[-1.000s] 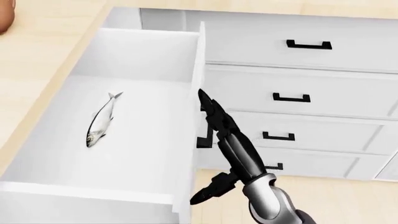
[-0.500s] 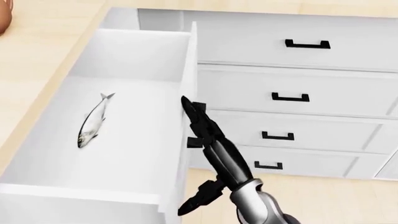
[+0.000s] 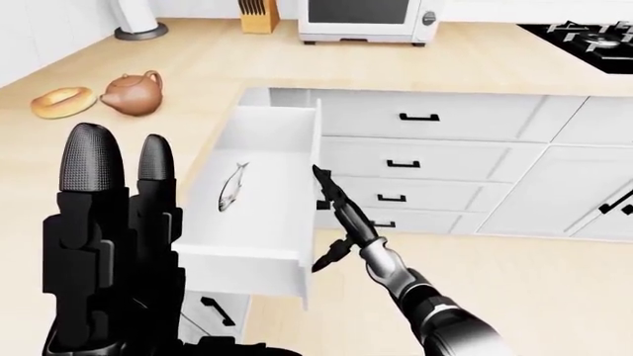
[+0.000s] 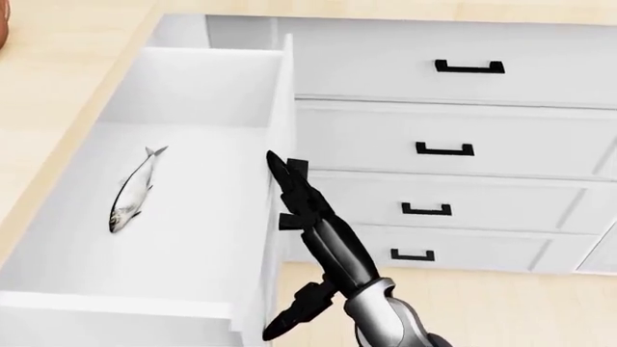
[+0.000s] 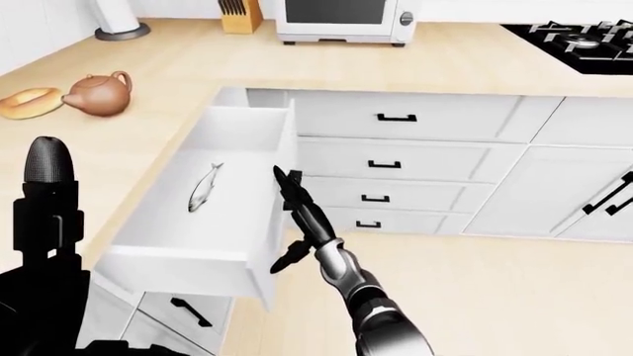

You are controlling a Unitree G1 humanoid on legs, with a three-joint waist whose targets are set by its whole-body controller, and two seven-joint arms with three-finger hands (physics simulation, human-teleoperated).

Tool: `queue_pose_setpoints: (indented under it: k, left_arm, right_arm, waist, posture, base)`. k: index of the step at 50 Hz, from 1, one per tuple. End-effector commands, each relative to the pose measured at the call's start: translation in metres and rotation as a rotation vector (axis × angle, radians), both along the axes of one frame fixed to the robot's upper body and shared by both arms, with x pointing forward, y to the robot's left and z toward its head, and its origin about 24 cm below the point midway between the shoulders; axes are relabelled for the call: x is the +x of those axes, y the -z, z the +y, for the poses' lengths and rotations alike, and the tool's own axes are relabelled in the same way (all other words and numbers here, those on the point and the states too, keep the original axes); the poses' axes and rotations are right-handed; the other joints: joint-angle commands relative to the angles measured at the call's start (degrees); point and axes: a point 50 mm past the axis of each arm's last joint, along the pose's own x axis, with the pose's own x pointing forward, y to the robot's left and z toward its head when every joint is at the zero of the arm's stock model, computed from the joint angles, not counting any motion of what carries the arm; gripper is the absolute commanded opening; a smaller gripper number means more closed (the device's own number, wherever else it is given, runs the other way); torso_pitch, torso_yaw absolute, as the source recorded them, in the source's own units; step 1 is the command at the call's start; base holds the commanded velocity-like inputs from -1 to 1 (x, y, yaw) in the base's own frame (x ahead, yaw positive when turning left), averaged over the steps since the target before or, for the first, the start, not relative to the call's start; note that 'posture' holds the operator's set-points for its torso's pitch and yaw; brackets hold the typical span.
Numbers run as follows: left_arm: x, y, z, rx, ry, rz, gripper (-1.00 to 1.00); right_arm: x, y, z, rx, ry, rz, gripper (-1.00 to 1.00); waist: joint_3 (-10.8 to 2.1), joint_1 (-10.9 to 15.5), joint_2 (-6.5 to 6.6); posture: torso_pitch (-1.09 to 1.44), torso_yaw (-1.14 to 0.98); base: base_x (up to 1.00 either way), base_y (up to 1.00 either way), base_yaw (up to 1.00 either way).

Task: Close the right drawer.

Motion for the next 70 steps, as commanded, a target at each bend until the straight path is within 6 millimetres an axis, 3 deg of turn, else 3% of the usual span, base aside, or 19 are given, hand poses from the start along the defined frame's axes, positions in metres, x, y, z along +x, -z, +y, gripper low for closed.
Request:
queue_pose_setpoints:
  k: [1, 70]
  left_arm:
    - [-0.006, -0.008, 0.0, -0.003, 0.003, -0.057, 1.0]
    - [-0.007, -0.008, 0.0, -0.004, 0.008, -0.061, 1.0]
  right_arm:
    - [-0.003, -0.013, 0.022, -0.028, -0.156, -0.07, 1.0]
    - [-0.02, -0.017, 0.072, -0.025, -0.385, -0.016, 1.0]
  waist:
    - [-0.87, 0.49, 0.09]
    - [-0.91, -0.39, 0.7]
  posture:
    - [0.0, 0.0]
    - [0.0, 0.0]
  base:
    - [0.0, 0.0, 0.0]
    - [0.0, 0.0, 0.0]
